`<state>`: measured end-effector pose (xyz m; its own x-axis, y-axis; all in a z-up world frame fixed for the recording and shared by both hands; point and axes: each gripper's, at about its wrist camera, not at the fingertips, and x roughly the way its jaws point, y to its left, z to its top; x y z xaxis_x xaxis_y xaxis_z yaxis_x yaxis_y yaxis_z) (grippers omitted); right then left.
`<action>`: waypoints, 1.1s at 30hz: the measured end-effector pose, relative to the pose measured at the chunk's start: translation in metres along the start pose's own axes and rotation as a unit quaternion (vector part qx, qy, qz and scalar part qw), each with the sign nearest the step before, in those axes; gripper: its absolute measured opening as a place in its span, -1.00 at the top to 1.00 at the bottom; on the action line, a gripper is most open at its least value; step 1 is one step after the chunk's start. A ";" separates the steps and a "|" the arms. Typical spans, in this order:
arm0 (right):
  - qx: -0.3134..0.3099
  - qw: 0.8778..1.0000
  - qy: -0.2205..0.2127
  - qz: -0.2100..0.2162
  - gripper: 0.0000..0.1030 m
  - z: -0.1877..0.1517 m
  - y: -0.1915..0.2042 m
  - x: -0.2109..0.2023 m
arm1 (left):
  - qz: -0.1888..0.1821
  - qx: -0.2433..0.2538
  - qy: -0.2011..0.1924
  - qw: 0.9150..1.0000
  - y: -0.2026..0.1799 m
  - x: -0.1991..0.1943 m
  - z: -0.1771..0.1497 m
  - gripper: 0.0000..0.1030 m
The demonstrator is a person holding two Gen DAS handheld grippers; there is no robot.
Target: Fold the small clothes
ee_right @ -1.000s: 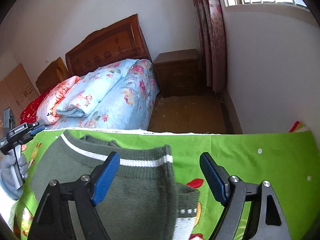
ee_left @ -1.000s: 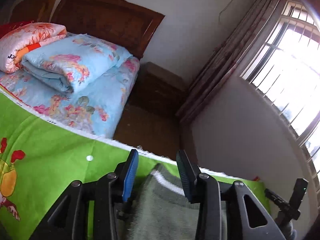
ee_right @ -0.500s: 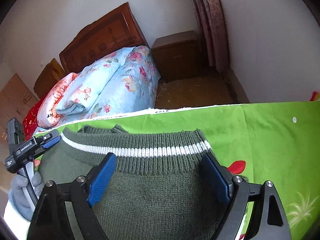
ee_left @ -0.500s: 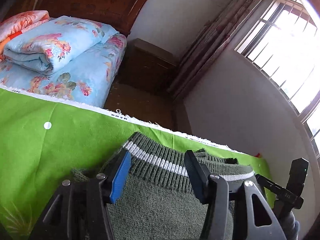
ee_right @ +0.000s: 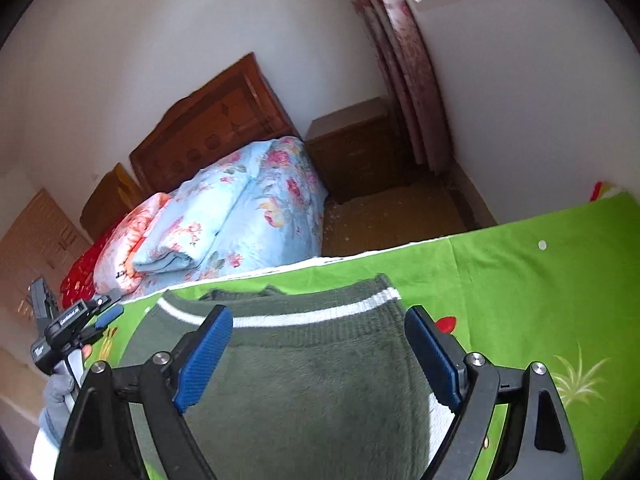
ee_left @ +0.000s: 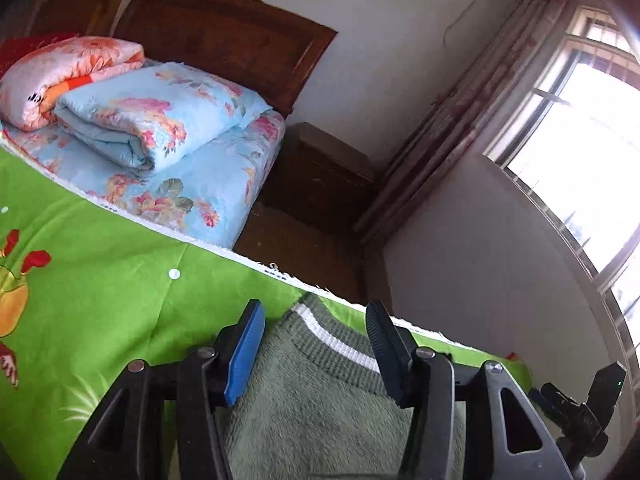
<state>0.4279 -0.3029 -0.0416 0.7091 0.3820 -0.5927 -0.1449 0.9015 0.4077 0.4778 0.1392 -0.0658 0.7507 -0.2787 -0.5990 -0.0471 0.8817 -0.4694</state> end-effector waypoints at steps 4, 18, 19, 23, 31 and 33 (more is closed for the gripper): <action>-0.098 0.995 0.036 -0.010 -1.00 -0.040 0.049 -0.014 | 0.053 0.134 0.041 0.989 -0.035 -0.022 -0.040 -0.23; -0.094 0.990 0.068 -0.075 -1.00 -0.120 0.040 -0.039 | 0.135 0.213 0.072 0.965 -0.037 -0.040 -0.124 -0.26; -0.099 0.991 0.062 -0.070 -1.00 -0.124 0.044 -0.046 | 0.134 0.219 0.067 0.964 -0.040 -0.045 -0.130 -0.26; -0.126 0.984 0.093 -0.085 -1.00 -0.149 0.051 -0.035 | 0.151 0.239 0.059 0.957 -0.039 -0.051 -0.151 -0.26; -0.104 0.989 0.083 -0.065 -1.00 -0.163 0.027 -0.036 | 0.157 0.262 0.071 0.949 -0.032 -0.053 -0.163 -0.26; -0.107 0.989 0.078 -0.065 -1.00 -0.165 0.027 -0.038 | 0.158 0.263 0.068 0.949 -0.032 -0.052 -0.164 -0.26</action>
<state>0.2835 -0.2596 -0.1226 0.6189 0.2721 -0.7368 -0.2146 0.9610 0.1746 0.3321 0.0634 -0.1261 0.6607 0.0164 -0.7505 0.1057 0.9878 0.1147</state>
